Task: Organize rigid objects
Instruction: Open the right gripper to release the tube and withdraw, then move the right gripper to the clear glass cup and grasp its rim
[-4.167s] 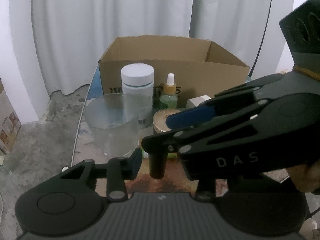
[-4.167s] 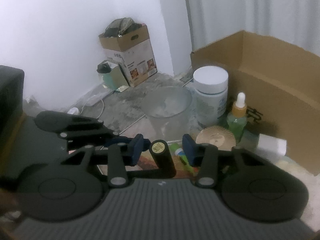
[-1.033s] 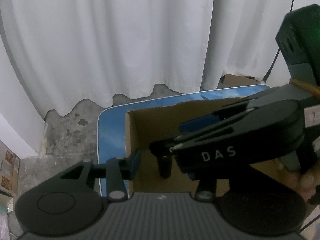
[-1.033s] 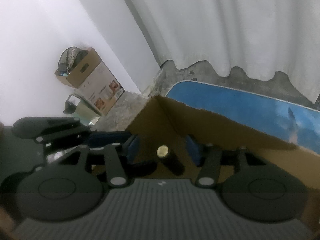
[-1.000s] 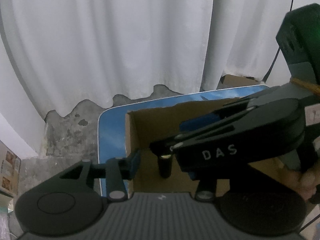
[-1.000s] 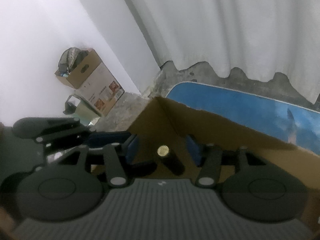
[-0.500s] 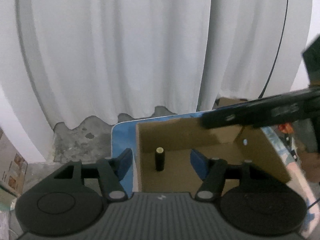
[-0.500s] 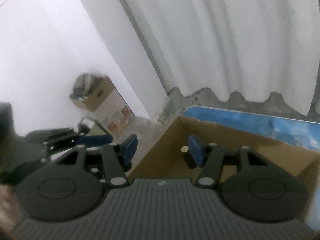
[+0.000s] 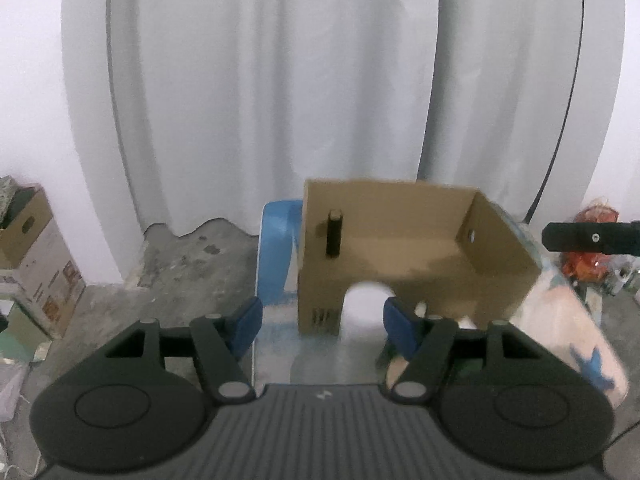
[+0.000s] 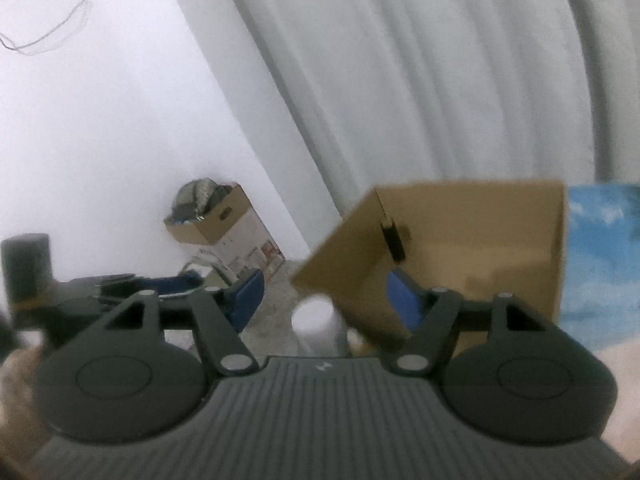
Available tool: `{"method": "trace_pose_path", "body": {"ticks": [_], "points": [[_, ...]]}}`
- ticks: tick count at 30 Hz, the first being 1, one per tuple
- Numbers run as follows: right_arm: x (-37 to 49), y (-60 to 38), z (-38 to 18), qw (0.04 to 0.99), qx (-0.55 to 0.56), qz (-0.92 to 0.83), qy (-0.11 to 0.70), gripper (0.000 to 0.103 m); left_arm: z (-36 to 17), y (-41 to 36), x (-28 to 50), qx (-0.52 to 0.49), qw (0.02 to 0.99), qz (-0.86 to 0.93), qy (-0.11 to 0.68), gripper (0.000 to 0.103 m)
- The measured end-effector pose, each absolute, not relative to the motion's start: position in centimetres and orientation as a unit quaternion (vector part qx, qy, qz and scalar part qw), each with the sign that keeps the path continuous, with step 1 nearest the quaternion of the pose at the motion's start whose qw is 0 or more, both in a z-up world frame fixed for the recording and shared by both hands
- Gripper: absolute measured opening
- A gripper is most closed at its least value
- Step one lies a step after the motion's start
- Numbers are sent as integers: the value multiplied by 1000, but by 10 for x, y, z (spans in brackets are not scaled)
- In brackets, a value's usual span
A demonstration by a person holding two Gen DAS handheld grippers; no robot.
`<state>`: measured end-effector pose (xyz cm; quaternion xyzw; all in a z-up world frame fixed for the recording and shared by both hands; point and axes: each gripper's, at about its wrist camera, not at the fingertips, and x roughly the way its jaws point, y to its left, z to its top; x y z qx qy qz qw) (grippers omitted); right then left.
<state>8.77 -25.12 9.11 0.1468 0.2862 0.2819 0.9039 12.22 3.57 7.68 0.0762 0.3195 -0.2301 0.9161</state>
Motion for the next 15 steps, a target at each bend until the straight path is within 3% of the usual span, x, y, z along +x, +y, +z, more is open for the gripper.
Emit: {"method": "trace_pose_path", "body": {"ticks": [9, 15], "points": [[60, -203, 37, 886, 146, 283, 336, 67, 12, 47, 99, 96, 904, -228, 348, 68], [76, -150, 18, 879, 118, 291, 359, 58, -14, 51, 102, 109, 899, -237, 352, 70]]}}
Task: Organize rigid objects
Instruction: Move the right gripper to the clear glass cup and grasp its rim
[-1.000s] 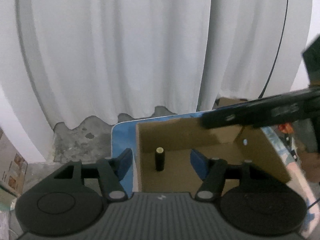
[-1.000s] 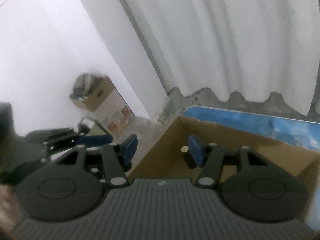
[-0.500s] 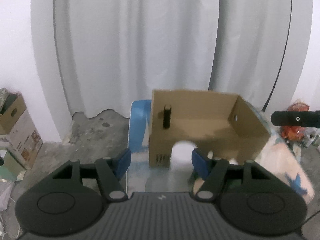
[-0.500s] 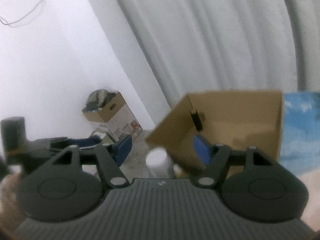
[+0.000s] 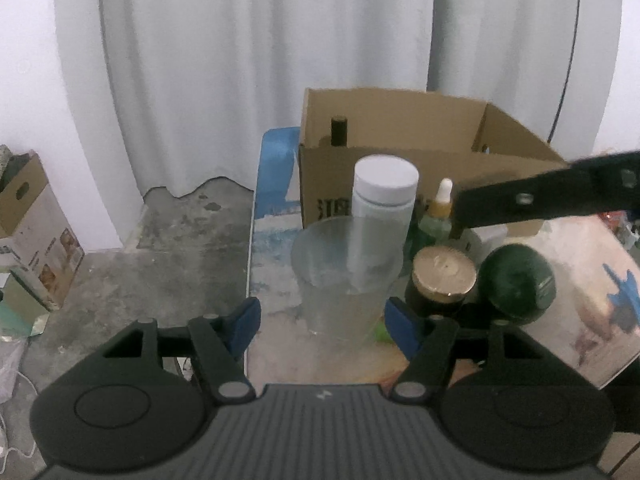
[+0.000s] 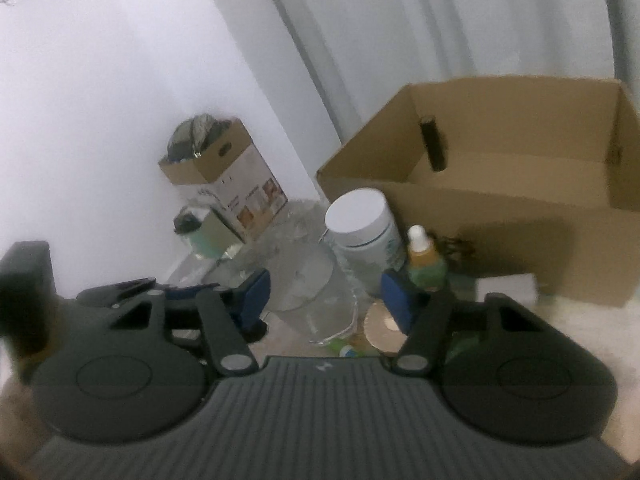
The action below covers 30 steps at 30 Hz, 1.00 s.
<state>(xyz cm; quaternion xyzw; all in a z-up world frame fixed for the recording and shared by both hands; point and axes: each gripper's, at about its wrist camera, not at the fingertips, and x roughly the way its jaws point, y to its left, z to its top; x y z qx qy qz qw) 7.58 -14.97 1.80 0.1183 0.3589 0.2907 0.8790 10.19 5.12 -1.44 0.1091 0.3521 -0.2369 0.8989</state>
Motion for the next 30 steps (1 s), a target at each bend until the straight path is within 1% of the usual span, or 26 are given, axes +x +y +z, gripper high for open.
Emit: {"method": "trace_pose_path", "body": {"ticks": [2, 4, 6, 16, 19, 26, 28, 30], "points": [[84, -134, 11, 875, 114, 292, 370, 54, -19, 50, 105, 115, 896, -244, 352, 71], [90, -124, 6, 877, 106, 279, 376, 51, -22, 50, 106, 117, 894, -255, 349, 76], [97, -116, 2, 877, 100, 275, 381, 49, -24, 47, 108, 116, 893, -264, 345, 79], [120, -92, -22, 871, 83, 266, 405, 36, -40, 39, 126, 120, 885, -281, 351, 79], [124, -87, -28, 869, 79, 263, 411, 30, -43, 36, 130, 122, 884, -284, 351, 79], [129, -81, -39, 865, 80, 268, 416, 22, -48, 34, 135, 118, 880, -294, 354, 77], [129, -80, -40, 865, 78, 269, 416, 22, -48, 34, 136, 115, 878, -299, 356, 71], [128, -78, -41, 866, 74, 269, 414, 22, -49, 33, 136, 112, 877, -303, 356, 69]]}}
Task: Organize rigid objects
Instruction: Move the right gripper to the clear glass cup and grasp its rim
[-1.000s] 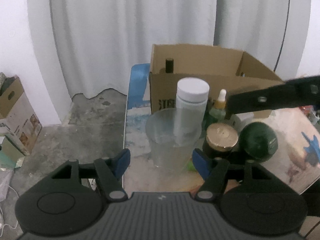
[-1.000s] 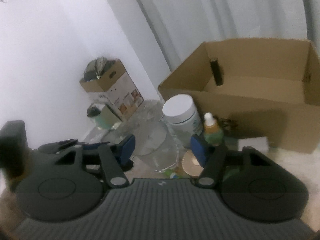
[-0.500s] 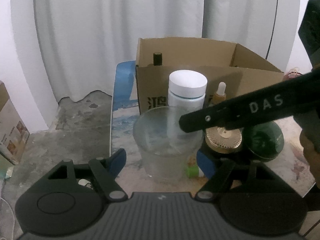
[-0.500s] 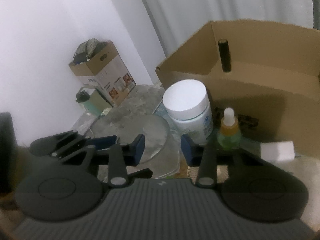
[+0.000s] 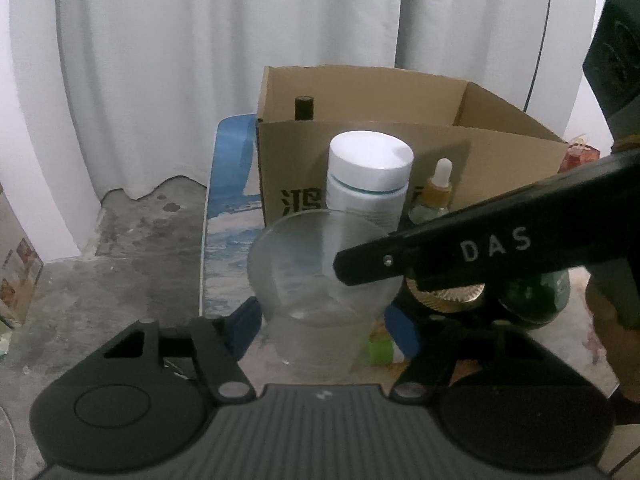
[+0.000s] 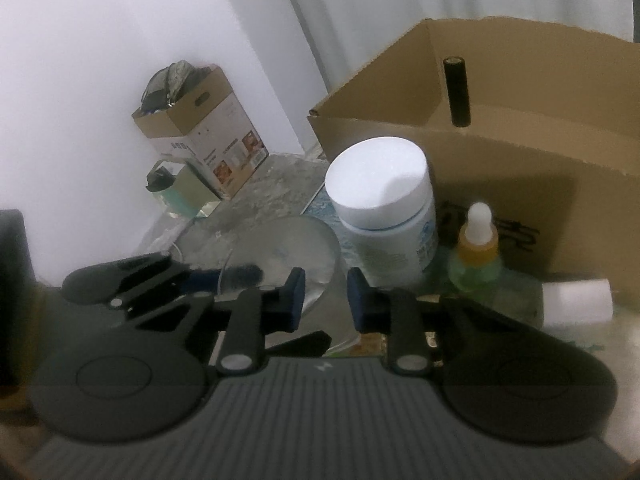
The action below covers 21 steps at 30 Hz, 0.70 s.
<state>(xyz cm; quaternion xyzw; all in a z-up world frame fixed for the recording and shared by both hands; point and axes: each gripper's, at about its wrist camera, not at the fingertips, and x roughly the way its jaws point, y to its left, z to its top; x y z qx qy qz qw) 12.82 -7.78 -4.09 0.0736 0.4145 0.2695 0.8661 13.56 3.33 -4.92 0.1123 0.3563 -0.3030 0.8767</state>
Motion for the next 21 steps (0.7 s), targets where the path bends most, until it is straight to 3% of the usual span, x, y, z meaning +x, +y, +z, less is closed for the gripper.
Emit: {"method": "trace_pose_path", "body": {"ticks": [21], "points": [[114, -74, -40, 872, 56, 281, 397, 22, -34, 41, 121, 109, 886, -295, 342, 68]]}}
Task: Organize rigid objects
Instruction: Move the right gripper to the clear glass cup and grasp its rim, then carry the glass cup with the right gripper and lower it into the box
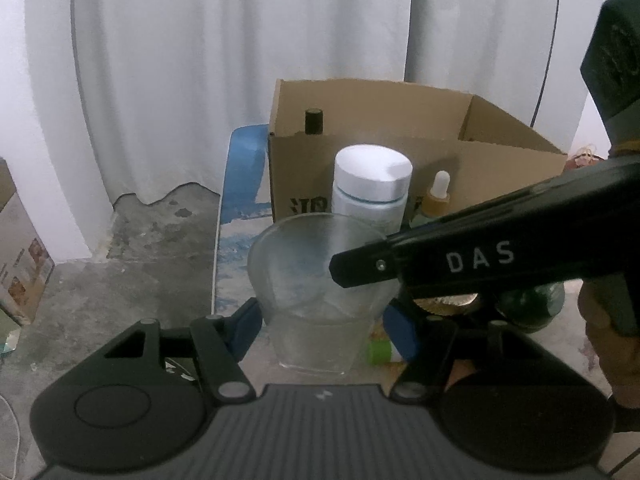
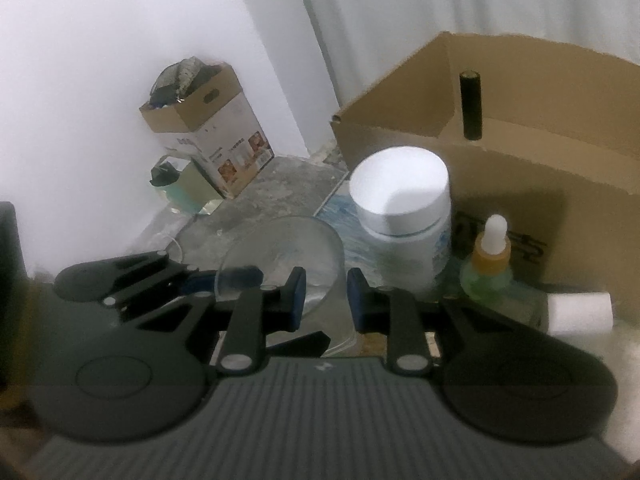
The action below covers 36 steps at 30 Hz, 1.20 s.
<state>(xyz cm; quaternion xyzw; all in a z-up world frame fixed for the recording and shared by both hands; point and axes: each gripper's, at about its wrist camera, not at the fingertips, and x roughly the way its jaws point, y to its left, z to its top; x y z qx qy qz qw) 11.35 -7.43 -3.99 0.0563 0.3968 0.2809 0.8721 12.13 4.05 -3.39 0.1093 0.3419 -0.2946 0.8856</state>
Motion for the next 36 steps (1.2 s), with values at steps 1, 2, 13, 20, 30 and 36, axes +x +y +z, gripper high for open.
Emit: {"method": "trace_pose_path", "body": {"ticks": [1, 2, 13, 20, 30, 36], "points": [[111, -74, -38, 873, 57, 283, 394, 22, -31, 42, 119, 109, 887, -294, 340, 68], [108, -74, -36, 873, 58, 284, 392, 22, -29, 42, 116, 111, 888, -293, 338, 68], [68, -84, 6, 887, 69, 312, 332, 22, 20, 43, 76, 128, 912, -270, 282, 68], [54, -105, 47, 906, 65, 314, 274, 22, 59, 20, 70, 146, 918, -285, 235, 68], [91, -143, 97, 926, 47, 293, 235, 22, 102, -45, 123, 161, 913, -313, 205, 68], [160, -166, 96, 915, 69, 287, 277, 23, 102, -89, 194, 162, 894, -328, 259, 68]]}}
